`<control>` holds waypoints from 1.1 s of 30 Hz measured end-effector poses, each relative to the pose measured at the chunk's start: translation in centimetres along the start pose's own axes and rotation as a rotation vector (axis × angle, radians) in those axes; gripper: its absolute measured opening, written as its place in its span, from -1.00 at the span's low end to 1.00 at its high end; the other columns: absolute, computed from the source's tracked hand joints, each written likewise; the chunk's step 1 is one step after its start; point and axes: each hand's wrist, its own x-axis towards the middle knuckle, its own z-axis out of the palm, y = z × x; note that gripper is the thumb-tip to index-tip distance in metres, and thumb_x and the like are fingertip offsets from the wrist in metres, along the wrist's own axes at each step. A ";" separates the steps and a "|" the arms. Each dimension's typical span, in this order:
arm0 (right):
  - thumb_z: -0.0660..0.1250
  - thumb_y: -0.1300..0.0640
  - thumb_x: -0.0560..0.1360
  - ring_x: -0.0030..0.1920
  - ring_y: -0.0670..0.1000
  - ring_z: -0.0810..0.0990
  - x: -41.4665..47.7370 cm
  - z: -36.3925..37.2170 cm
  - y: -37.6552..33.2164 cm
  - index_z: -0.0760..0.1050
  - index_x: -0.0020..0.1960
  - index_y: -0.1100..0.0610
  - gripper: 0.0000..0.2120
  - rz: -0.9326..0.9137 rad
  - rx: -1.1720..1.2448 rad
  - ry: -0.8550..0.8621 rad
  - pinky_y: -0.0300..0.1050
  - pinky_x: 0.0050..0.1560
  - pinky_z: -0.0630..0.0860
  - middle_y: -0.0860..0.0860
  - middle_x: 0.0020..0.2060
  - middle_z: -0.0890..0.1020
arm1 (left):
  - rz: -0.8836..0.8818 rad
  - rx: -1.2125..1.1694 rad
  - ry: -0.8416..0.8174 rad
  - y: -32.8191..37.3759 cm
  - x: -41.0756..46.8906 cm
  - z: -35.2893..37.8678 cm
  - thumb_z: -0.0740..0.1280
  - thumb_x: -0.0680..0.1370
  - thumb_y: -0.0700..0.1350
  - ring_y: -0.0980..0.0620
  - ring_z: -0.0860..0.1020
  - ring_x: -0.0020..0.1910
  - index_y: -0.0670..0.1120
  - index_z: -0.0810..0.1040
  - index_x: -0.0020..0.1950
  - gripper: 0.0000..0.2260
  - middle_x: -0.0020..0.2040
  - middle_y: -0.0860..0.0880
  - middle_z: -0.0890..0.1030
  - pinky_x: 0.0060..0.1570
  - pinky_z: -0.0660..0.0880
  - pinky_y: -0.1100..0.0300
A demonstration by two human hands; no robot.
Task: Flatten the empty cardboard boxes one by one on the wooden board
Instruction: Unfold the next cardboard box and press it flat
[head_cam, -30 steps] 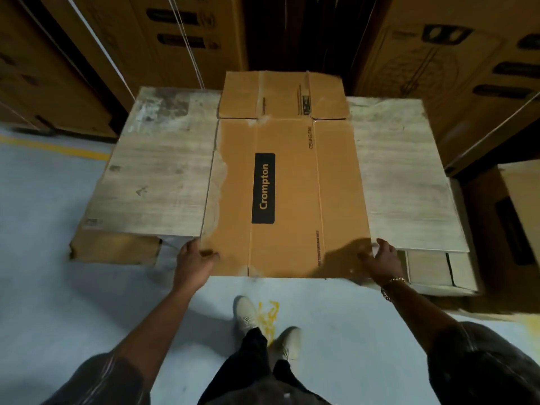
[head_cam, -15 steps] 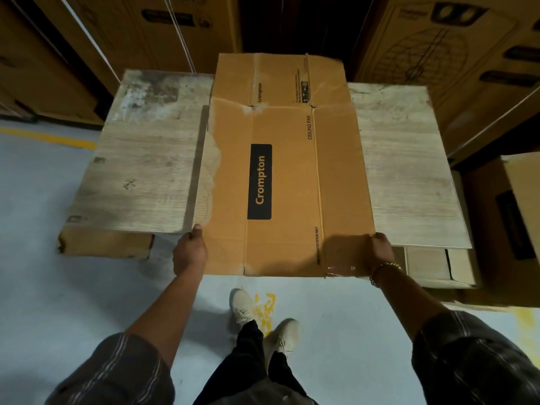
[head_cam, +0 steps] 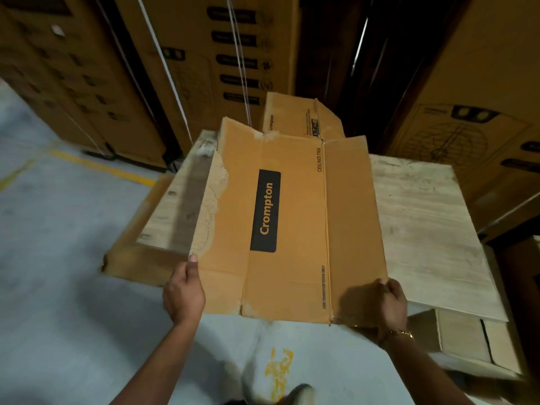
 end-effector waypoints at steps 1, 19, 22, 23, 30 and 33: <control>0.23 0.05 0.58 -0.01 0.26 0.59 -0.7 1.1 -0.4 0.51 -0.02 0.03 -0.90 -0.014 0.011 -0.020 0.28 0.11 0.55 0.17 -0.05 0.63 | -0.013 -0.013 0.021 -0.3 0.7 -1.4 0.18 0.64 0.19 -0.27 0.55 -0.05 -0.11 0.60 -0.06 -0.59 -0.06 -0.22 0.64 -0.08 0.47 -0.05; 0.13 0.02 0.67 -0.23 0.17 0.46 -19.5 33.7 -13.0 0.40 -0.09 0.20 -0.72 -0.423 -0.227 -0.217 -0.06 -0.32 0.28 0.10 -0.29 0.53 | -0.114 -0.017 0.284 -14.7 23.7 -27.7 0.17 0.65 0.15 -0.27 0.57 -0.06 -0.07 0.60 -0.06 -0.64 -0.04 -0.22 0.65 -0.08 0.50 -0.04; 0.11 -0.01 0.67 -0.24 0.18 0.49 -21.5 38.2 -13.9 0.43 -0.07 0.20 -0.68 -0.436 -0.250 -0.215 -0.02 -0.28 0.34 0.13 -0.28 0.54 | -0.151 -0.021 0.297 -16.5 27.5 -30.3 0.17 0.66 0.13 -0.27 0.56 0.01 -0.10 0.62 0.01 -0.64 0.02 -0.23 0.64 -0.03 0.46 -0.04; 0.11 -0.02 0.67 -0.27 0.17 0.48 -22.0 39.9 -14.2 0.43 -0.07 0.22 -0.67 -0.446 -0.261 -0.221 -0.02 -0.28 0.35 0.11 -0.31 0.54 | -0.158 -0.015 0.298 -17.0 29.0 -31.0 0.17 0.66 0.13 -0.27 0.56 0.01 -0.10 0.61 0.01 -0.64 0.02 -0.23 0.64 -0.02 0.45 -0.04; -0.01 -0.24 0.51 -0.32 0.11 0.47 -23.3 51.0 -15.4 0.41 -0.05 0.16 -0.52 -0.446 -0.265 -0.241 -0.07 -0.32 0.32 0.05 -0.34 0.52 | -0.174 0.028 0.299 -19.6 38.8 -32.2 0.17 0.66 0.12 -0.27 0.55 0.00 -0.13 0.61 -0.01 -0.63 -0.01 -0.25 0.63 -0.10 0.36 0.03; -0.04 -0.26 0.49 -0.25 0.17 0.50 -22.9 55.7 -15.4 0.41 -0.05 0.15 -0.50 -0.393 -0.306 -0.253 -0.04 -0.27 0.34 0.10 -0.29 0.53 | -0.190 0.079 0.289 -20.6 43.2 -32.0 0.18 0.66 0.12 -0.29 0.56 0.02 -0.14 0.61 0.00 -0.63 0.01 -0.27 0.63 -0.08 0.36 0.02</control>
